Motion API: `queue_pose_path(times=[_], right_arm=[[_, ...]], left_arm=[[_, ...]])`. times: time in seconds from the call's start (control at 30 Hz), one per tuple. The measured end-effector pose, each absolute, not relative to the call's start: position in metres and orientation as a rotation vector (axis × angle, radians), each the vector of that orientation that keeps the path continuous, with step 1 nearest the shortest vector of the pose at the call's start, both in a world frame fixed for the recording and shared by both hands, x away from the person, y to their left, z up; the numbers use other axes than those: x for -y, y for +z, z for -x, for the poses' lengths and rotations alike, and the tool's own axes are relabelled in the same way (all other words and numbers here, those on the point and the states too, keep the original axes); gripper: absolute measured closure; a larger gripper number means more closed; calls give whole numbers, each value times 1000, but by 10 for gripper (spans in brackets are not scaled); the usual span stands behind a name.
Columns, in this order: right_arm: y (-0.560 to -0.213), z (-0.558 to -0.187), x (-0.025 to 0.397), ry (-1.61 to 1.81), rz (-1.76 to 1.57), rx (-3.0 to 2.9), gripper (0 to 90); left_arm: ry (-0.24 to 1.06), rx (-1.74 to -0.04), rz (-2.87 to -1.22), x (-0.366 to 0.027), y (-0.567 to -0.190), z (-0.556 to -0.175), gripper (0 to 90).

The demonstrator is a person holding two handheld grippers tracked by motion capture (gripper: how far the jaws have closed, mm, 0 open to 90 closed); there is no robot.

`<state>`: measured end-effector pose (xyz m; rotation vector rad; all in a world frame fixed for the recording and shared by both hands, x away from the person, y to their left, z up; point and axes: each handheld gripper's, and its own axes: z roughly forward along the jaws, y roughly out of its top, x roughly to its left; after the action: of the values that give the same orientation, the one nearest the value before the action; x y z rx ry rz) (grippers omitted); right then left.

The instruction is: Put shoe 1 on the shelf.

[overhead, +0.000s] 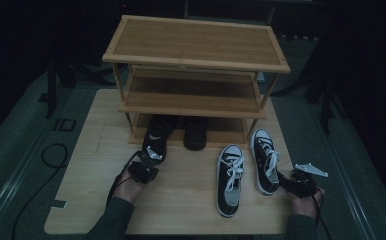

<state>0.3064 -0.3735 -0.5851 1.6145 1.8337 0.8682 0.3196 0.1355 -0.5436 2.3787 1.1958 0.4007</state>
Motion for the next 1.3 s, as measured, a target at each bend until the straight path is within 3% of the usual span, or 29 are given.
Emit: queue_pose_path(times=[0.67, 1.3], right_arm=[[-585, -306, 373, 868, -1615, -1833, 356], [-585, -306, 374, 869, -1615, -1833, 354]], left_arm=[[486, -1334, -2325, -164, -543, -340, 899], [553, -1264, -2306, -136, -517, -364, 900]])
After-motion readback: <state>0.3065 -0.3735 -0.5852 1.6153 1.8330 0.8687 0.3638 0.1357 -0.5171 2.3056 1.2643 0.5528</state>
